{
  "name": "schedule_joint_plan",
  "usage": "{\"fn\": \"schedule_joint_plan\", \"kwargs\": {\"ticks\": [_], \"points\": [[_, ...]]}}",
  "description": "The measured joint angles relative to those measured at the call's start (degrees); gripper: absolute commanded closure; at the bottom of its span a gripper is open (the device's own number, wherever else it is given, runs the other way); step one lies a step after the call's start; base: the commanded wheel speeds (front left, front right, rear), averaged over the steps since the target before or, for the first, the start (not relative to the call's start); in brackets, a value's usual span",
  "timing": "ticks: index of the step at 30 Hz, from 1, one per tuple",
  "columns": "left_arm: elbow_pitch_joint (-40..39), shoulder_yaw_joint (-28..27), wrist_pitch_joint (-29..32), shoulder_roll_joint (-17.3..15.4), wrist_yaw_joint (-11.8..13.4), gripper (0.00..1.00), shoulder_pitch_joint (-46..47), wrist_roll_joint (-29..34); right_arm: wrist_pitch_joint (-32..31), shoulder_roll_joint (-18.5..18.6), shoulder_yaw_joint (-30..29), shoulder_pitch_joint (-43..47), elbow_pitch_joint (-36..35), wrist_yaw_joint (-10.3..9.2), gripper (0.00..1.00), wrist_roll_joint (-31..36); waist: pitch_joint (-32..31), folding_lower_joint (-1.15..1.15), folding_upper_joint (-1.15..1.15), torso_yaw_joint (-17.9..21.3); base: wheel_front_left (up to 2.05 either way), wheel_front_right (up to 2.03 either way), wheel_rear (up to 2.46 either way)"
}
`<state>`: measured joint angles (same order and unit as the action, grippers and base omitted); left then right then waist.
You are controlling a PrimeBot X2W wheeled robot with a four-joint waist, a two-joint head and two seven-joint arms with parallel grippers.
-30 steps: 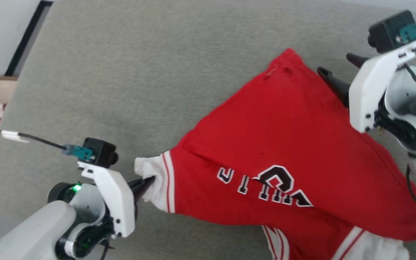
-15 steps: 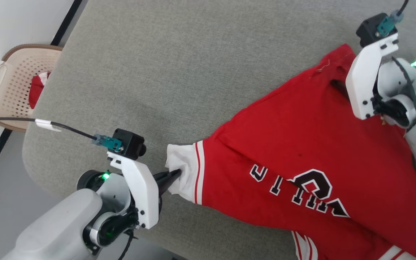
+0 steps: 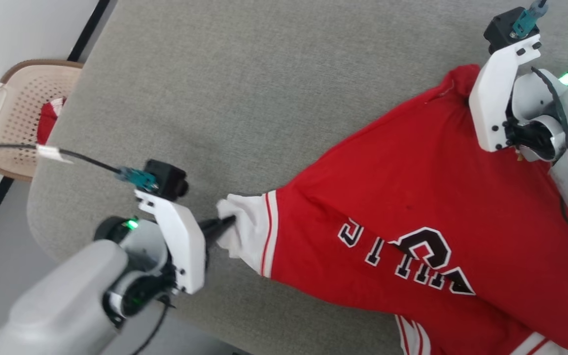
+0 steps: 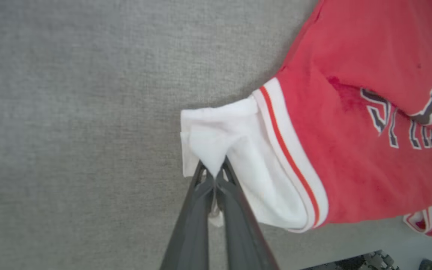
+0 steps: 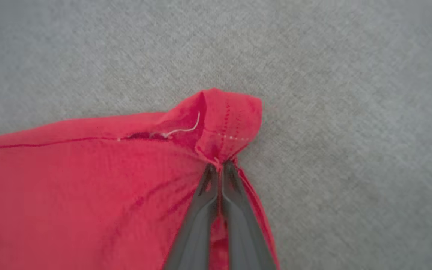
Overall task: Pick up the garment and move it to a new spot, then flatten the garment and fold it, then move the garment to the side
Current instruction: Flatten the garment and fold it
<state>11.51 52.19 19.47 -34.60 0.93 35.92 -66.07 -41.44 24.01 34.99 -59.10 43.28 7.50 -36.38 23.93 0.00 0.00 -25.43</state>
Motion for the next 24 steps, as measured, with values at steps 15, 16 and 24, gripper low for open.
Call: {"fn": "schedule_joint_plan", "kwargs": {"ticks": [15,16,24], "points": [[-3.65,-5.16,10.54,-11.22,1.57,1.0,14.47,1.37,3.8,6.6,1.04,-2.46,-13.58,0.0,1.0,-7.04,-3.59,0.0,0.0,8.41,0.0,0.0,0.0],[-3.72,-5.65,11.25,-11.7,1.63,1.0,15.94,1.59,4.17,7.06,0.49,-2.47,-14.7,0.0,1.0,-7.11,-3.82,0.0,0.0,9.05,0.0,0.0,0.0],[-1.03,-7.46,15.41,-12.39,1.57,1.0,27.23,3.94,5.37,9.26,-6.02,-2.44,-22.16,0.0,1.0,-6.04,-5.8,0.0,0.0,13.52,0.0,0.0,0.0]]}}
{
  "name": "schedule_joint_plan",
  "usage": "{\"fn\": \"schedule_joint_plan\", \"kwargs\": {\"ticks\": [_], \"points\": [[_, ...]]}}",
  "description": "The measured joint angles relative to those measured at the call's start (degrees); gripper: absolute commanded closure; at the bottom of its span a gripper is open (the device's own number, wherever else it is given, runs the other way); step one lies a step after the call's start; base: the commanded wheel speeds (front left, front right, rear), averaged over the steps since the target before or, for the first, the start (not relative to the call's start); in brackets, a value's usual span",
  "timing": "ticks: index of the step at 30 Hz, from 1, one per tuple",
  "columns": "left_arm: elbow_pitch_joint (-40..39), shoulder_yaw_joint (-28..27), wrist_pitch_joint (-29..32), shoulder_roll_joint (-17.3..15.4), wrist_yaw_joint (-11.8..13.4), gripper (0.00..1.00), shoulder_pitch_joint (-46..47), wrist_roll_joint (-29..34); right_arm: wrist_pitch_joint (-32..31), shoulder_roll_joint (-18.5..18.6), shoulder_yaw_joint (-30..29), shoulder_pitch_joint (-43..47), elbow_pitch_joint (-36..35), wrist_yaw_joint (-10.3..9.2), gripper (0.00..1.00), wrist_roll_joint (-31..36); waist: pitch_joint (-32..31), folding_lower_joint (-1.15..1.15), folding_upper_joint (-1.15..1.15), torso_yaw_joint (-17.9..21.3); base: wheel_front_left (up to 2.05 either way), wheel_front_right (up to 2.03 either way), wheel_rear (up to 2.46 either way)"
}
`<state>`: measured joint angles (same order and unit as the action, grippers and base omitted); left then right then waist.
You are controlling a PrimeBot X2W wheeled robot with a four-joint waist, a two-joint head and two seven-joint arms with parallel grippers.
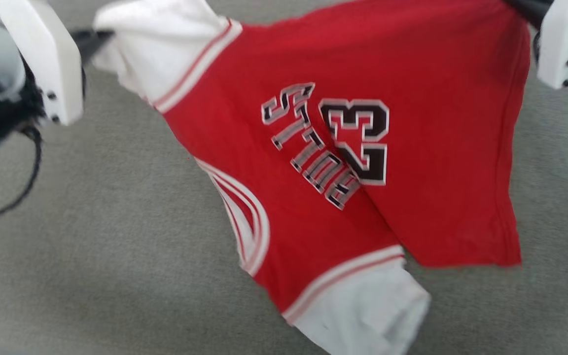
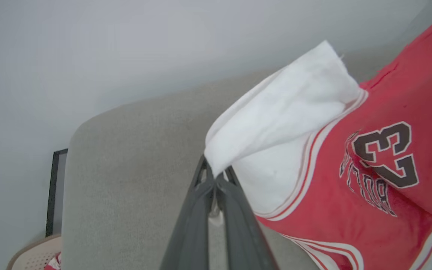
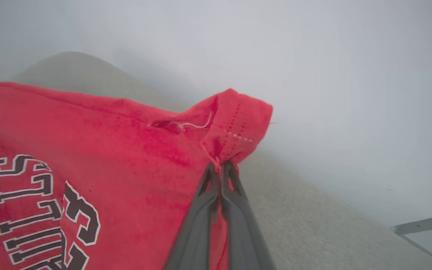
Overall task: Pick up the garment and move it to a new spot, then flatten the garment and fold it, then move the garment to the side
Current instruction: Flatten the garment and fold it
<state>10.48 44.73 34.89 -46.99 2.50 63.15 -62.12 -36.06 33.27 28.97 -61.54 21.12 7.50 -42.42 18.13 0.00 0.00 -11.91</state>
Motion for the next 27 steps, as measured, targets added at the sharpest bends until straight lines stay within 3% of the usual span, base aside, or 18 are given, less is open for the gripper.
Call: {"fn": "schedule_joint_plan", "kwargs": {"ticks": [4,10,18,22,27], "points": [[3.89,-0.05,-1.02,1.77,-1.44,1.0,5.37,3.1,1.51,-0.69,-4.48,-0.06,-0.56,0.01,1.0,3.07,-0.65,0.0,0.0,2.0,0.0,0.0,0.0],[13.74,-0.05,-9.07,6.92,-3.52,1.0,14.58,10.12,7.27,-5.11,-10.38,-3.53,3.65,0.01,1.0,12.0,0.09,0.0,0.0,3.96,0.0,0.0,0.0],[26.06,-0.31,-31.86,13.13,-5.02,1.0,27.9,22.2,27.41,-11.69,-20.04,-11.74,13.35,0.01,1.0,28.39,2.35,0.0,0.0,5.22,0.0,0.0,0.0],[29.25,-0.11,-42.08,14.93,-6.33,1.0,30.84,25.02,35.65,-13.99,-22.95,-13.26,16.74,0.01,1.0,34.27,2.46,0.0,0.0,5.14,0.0,0.0,0.0],[31.6,3.19,-42.83,15.41,-9.15,1.0,28.05,24.17,35.66,-14.94,-21.01,-11.11,21.11,0.01,1.0,34.79,1.76,0.0,0.0,4.71,0.0,0.0,0.0]]}}
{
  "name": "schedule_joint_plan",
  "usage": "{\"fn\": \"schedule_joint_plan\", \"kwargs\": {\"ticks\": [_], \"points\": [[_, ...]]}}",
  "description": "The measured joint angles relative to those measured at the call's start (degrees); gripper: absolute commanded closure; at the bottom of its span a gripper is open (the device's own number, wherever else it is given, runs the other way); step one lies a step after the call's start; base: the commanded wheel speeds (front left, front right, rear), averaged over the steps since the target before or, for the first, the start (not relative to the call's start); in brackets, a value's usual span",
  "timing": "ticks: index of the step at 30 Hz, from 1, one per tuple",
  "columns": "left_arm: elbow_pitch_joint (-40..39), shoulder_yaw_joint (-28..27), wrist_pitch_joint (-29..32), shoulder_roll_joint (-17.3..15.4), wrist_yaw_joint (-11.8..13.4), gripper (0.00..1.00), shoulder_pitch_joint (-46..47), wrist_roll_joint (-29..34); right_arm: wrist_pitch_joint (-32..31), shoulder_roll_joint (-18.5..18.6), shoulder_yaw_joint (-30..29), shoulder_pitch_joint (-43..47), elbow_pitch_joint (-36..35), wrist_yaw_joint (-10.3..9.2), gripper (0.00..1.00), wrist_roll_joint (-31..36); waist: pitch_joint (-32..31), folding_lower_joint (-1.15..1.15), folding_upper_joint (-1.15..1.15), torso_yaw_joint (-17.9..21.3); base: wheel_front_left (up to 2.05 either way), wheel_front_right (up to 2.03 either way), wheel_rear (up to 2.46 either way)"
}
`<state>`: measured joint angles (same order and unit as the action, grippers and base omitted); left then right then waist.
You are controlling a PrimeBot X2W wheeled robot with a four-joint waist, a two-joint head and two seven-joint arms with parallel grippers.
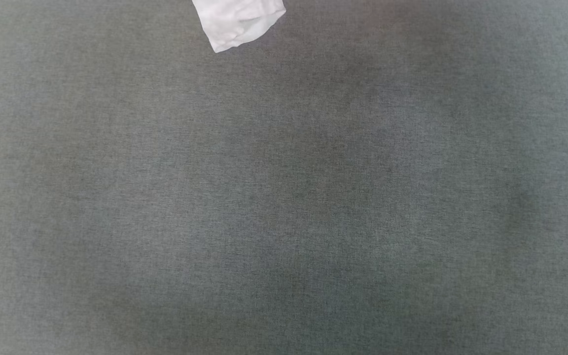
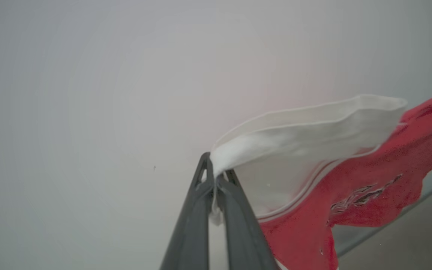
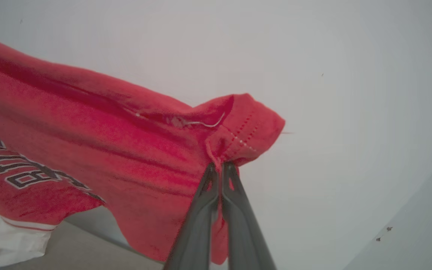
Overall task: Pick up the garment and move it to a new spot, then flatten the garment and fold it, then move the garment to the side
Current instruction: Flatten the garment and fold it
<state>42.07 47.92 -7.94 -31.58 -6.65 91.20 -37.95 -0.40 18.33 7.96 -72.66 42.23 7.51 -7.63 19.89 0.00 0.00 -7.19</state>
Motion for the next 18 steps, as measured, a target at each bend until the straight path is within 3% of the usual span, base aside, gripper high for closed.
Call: {"fn": "schedule_joint_plan", "kwargs": {"ticks": [5,8,15,18], "points": [[-0.68,3.86,4.67,-1.45,-0.52,1.0,-6.99,-3.94,-2.53,0.51,4.13,5.47,1.35,0.0,1.0,-3.42,-0.75,0.0,0.0,-0.39,0.0,0.0,0.0],[-5.3,7.37,8.31,-3.43,-0.67,1.0,-13.12,-8.8,-4.92,1.03,6.7,10.83,0.9,0.0,1.0,-7.67,-1.41,0.0,0.0,-0.68,0.0,0.0,0.0],[-15.48,10.94,17.55,-9.82,-0.66,1.0,-27.75,-20.47,-10.79,4.54,10.89,23.32,-5.14,0.0,1.0,-16.24,-2.81,0.0,0.0,-1.38,0.0,0.0,0.0],[-20.47,11.36,21.09,-12.25,1.27,1.0,-33.37,-24.71,-12.83,6.44,11.39,27.96,-9.09,0.0,1.0,-18.81,-3.24,0.0,0.0,-1.47,0.0,0.0,0.0]]}}
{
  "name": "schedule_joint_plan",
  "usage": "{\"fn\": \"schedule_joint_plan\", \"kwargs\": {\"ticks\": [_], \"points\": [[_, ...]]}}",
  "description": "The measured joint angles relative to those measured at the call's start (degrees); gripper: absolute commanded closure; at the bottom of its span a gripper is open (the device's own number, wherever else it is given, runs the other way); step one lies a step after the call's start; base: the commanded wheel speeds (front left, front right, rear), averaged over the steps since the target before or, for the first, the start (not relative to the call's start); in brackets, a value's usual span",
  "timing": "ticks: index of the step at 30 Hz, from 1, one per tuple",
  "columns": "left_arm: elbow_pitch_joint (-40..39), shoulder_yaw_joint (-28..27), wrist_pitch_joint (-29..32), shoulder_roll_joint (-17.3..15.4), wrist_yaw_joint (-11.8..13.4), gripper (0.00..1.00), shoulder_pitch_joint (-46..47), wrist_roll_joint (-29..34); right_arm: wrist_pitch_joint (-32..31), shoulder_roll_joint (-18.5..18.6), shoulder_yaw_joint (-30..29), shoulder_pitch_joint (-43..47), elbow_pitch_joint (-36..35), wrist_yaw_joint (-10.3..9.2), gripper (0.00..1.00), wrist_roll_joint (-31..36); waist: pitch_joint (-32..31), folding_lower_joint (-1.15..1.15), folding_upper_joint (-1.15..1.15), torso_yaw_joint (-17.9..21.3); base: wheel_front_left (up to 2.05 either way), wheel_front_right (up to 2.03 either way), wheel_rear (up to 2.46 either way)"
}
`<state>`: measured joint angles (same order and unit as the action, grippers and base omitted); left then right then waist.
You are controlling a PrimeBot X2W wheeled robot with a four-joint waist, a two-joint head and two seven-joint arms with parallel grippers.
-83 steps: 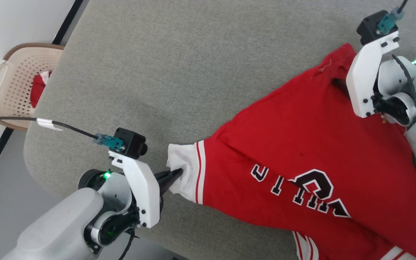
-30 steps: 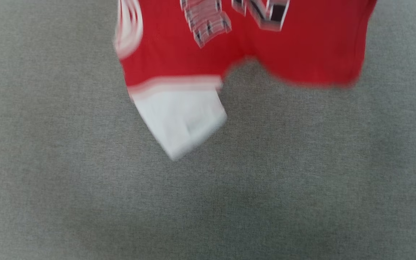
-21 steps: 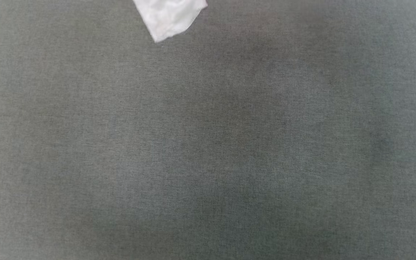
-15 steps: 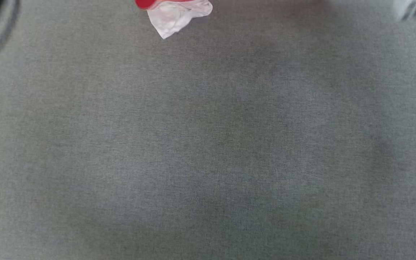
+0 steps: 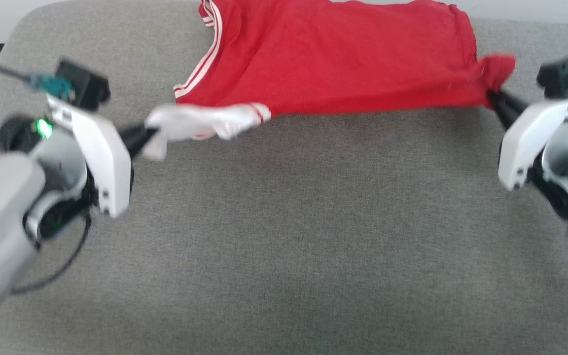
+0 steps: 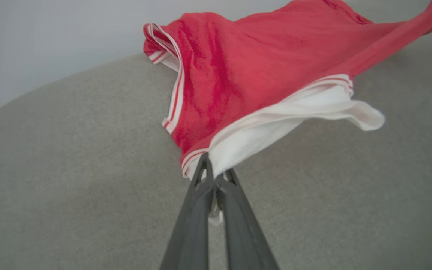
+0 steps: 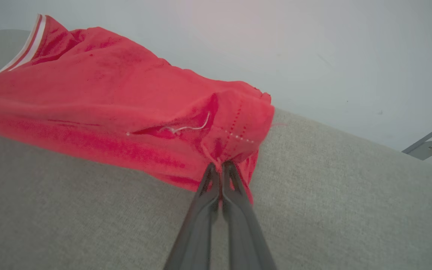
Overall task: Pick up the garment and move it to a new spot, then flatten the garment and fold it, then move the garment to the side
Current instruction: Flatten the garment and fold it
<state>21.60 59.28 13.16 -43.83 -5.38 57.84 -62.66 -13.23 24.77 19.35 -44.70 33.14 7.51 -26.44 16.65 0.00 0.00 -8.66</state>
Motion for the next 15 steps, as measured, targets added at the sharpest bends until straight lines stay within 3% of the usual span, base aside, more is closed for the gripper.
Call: {"fn": "schedule_joint_plan", "kwargs": {"ticks": [8,15], "points": [[-18.33,1.65,5.58,-9.18,11.25,1.0,-14.16,-7.71,-6.45,4.32,0.09,14.26,-13.13,0.0,1.0,-4.91,-0.96,0.0,0.0,0.67,0.0,0.0,0.0],[-30.36,2.97,6.6,-14.27,19.58,1.0,-22.12,-11.34,-12.67,7.72,-0.27,25.01,-22.82,0.0,1.0,-7.69,-1.54,0.0,0.0,0.86,0.0,0.0,0.0]]}}
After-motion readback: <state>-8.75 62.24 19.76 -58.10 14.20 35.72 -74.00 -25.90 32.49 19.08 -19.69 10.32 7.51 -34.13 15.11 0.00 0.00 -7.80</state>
